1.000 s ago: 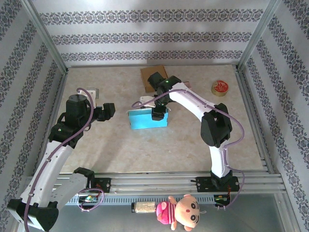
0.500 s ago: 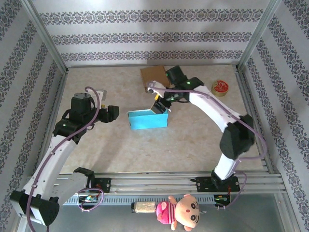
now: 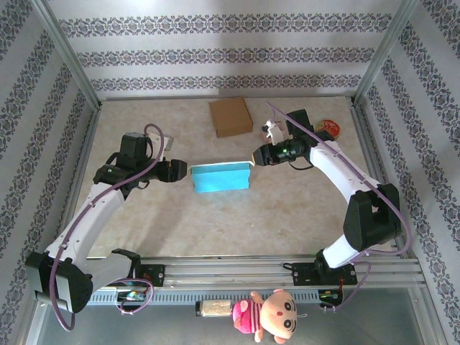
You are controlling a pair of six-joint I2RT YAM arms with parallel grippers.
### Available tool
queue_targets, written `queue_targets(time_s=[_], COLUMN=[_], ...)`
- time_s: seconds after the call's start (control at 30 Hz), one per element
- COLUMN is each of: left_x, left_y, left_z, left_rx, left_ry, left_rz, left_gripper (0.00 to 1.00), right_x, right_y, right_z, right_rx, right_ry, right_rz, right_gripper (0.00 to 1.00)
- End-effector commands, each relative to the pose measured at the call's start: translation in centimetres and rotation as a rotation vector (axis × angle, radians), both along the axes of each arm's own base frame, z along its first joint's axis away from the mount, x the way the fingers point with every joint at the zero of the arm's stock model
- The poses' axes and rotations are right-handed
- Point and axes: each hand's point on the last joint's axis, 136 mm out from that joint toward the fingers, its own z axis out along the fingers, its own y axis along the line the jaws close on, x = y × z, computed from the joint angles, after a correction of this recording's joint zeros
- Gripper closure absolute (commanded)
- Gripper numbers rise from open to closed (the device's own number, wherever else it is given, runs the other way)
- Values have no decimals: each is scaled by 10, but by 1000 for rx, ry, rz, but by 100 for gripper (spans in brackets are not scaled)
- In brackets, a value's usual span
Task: Fold the paper box
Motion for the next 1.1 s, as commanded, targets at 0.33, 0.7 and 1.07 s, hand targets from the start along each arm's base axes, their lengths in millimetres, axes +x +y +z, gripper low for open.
queue_targets(time_s=[0.33,0.7,1.07], left_x=[2,6,9], left_y=[-2,0,0], left_z=[-5,-14,-18], left_rx=[20,33,32], left_ry=[-25,-10,-3], left_rz=[-15,5,10], left_gripper=[31,30,30], right_x=[-14,-5,-2], right_y=[23,35,29], right_z=[-1,-14,-16], right_rx=[48,-17,-85], right_ry=[-14,-50,-79], right_rz=[126,166,141], right_gripper=[46,60,63])
